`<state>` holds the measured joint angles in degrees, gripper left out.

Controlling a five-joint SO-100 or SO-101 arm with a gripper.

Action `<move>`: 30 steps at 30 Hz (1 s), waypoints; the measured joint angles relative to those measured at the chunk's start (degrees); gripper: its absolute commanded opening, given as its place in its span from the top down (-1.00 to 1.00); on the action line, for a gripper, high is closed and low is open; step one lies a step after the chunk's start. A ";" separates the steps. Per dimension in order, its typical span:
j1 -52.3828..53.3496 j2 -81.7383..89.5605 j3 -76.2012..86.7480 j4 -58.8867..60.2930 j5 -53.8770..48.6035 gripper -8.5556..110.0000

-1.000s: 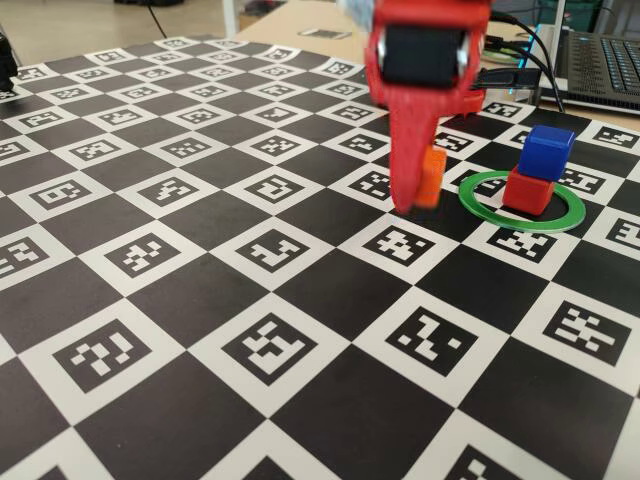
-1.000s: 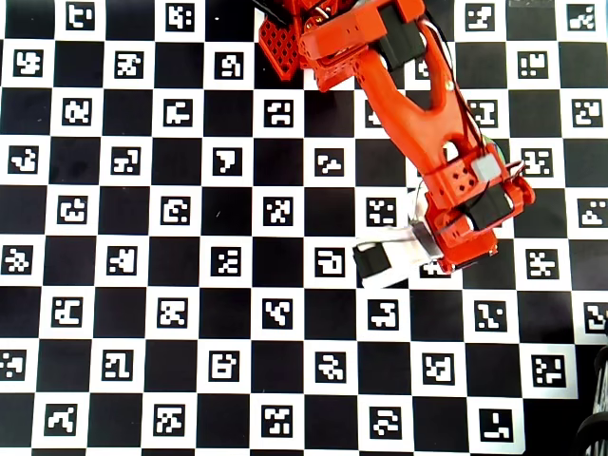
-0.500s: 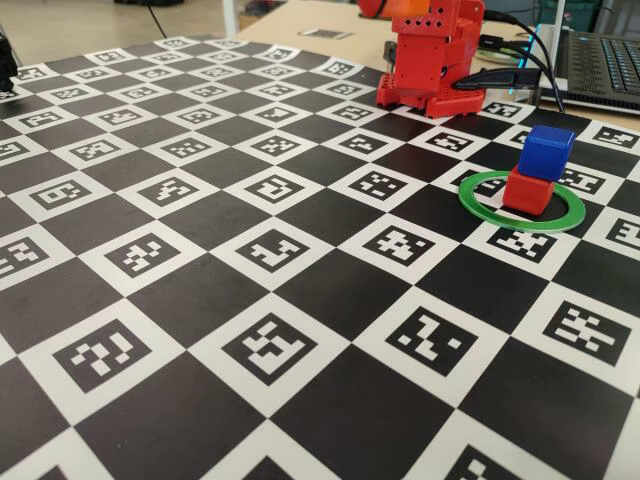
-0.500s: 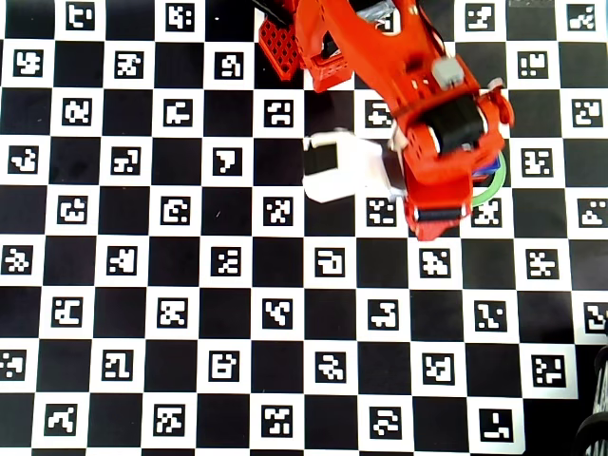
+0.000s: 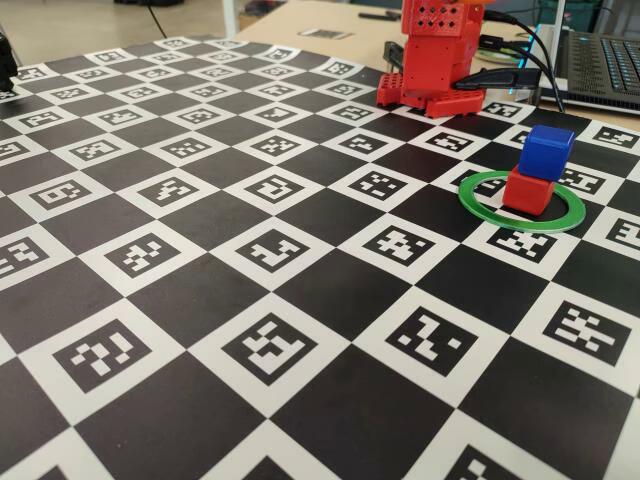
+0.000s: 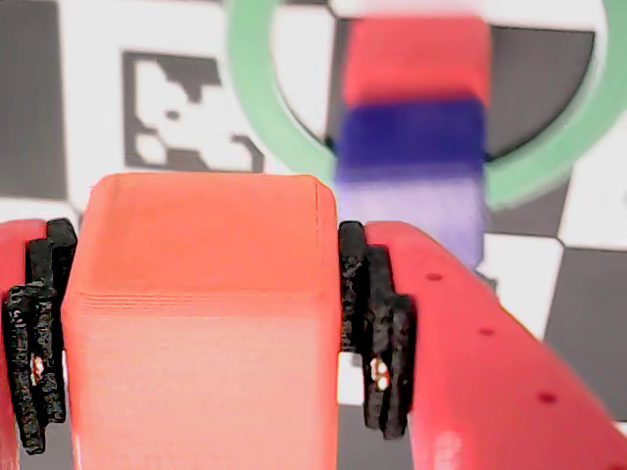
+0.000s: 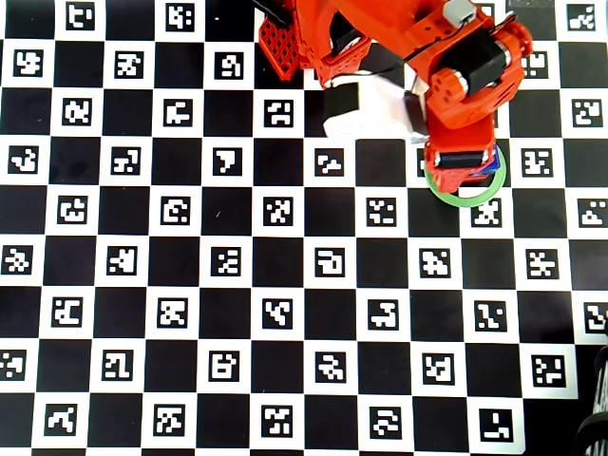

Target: Grab the red cube then put it in the green circle then put the blue cube on top and finally the orange cube on top

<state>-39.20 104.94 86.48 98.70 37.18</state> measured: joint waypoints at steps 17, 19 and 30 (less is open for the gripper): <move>-11.60 -12.39 -1.05 -7.73 10.81 0.77; -11.60 -12.48 -1.05 -8.35 10.81 0.77; -11.60 -12.48 4.31 -13.54 10.72 0.76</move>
<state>-50.80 92.46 90.79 85.17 47.90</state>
